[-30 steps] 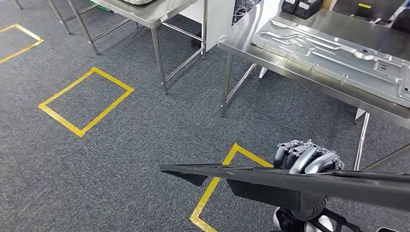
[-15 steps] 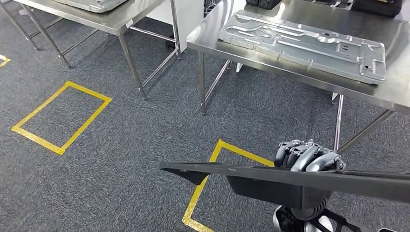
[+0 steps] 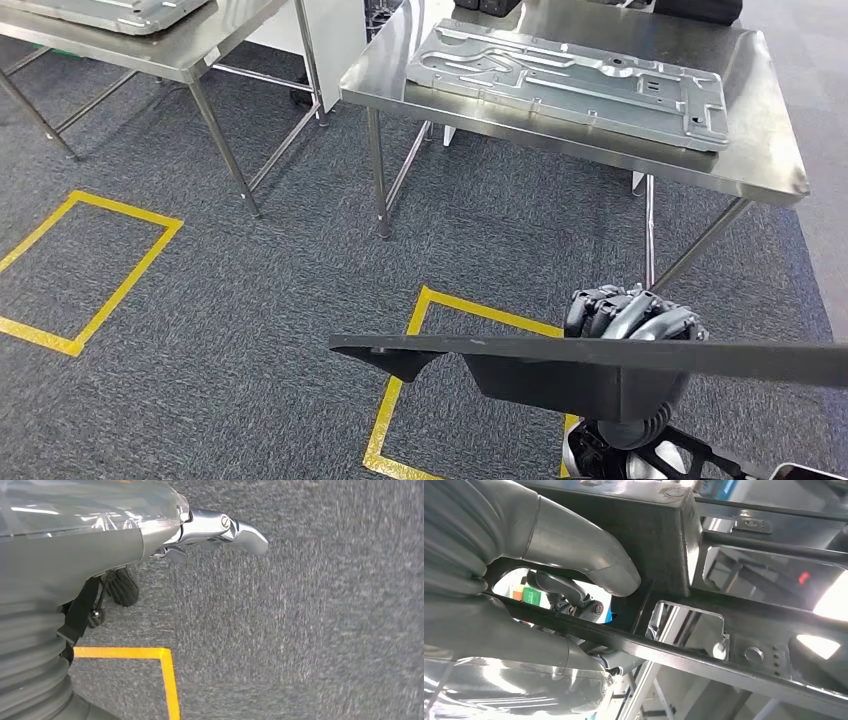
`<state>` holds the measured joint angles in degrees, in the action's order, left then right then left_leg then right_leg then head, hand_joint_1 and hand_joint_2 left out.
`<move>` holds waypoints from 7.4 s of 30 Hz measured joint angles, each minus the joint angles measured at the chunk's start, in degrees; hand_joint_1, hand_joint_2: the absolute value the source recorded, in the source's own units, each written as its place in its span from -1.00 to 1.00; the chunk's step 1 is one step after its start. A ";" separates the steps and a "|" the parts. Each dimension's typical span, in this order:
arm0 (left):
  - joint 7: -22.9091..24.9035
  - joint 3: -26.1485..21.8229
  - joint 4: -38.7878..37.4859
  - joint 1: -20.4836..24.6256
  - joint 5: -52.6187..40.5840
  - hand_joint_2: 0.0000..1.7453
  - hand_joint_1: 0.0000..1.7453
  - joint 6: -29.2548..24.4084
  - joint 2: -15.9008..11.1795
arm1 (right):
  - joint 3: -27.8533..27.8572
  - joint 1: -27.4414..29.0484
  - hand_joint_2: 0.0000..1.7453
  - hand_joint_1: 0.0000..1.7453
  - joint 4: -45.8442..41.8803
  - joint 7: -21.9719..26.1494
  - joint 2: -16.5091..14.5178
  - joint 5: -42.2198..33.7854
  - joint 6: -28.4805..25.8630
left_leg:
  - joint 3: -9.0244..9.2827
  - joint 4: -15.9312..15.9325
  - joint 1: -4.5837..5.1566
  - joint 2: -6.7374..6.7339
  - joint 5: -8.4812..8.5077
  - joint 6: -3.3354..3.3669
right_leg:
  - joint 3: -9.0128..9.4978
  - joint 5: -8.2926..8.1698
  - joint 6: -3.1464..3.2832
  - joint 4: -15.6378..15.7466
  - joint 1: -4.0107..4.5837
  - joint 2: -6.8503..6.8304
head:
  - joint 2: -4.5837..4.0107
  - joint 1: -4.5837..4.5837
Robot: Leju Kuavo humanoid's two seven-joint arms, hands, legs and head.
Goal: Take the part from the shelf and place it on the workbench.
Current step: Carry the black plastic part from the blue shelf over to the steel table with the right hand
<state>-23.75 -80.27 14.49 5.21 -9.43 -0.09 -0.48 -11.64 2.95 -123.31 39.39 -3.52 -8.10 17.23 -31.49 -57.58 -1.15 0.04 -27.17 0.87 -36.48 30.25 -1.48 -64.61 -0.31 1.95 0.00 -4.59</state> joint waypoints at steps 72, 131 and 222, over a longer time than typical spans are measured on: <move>1.04 0.08 -0.11 -0.14 0.16 1.00 -1.00 3.23 0.57 | -3.52 -10.03 1.00 1.00 11.43 0.00 3.76 0.65 -6.82 | 0.11 0.04 0.65 -1.67 -0.15 -1.06 | 3.03 -4.21 0.86 6.80 0.12 -2.50 | 0.00 -0.01; 0.92 1.29 -0.38 0.10 0.17 1.00 -1.00 3.16 -0.16 | -6.14 -9.75 1.00 1.00 12.37 0.00 3.98 1.97 -8.90 | 2.48 0.32 0.50 -0.52 -1.94 -0.63 | 0.27 -5.76 -0.33 4.06 -0.78 -2.04 | 0.00 0.00; 1.18 1.64 -0.68 0.24 -0.64 1.00 -1.00 2.43 -0.45 | -6.96 -8.86 1.00 1.00 14.03 0.00 3.73 4.13 -9.93 | 1.56 -1.41 1.31 0.62 -1.40 1.02 | -1.44 -1.66 1.00 -0.91 0.26 -1.87 | 0.00 0.03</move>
<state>-22.57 -78.63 13.80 5.44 -10.08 2.33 -0.93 -18.60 -5.91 -109.28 39.39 0.21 -3.97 7.29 -29.93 -59.00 0.16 0.66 -28.58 1.88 -37.91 28.58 -0.48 -65.52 -0.05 0.08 0.00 -4.56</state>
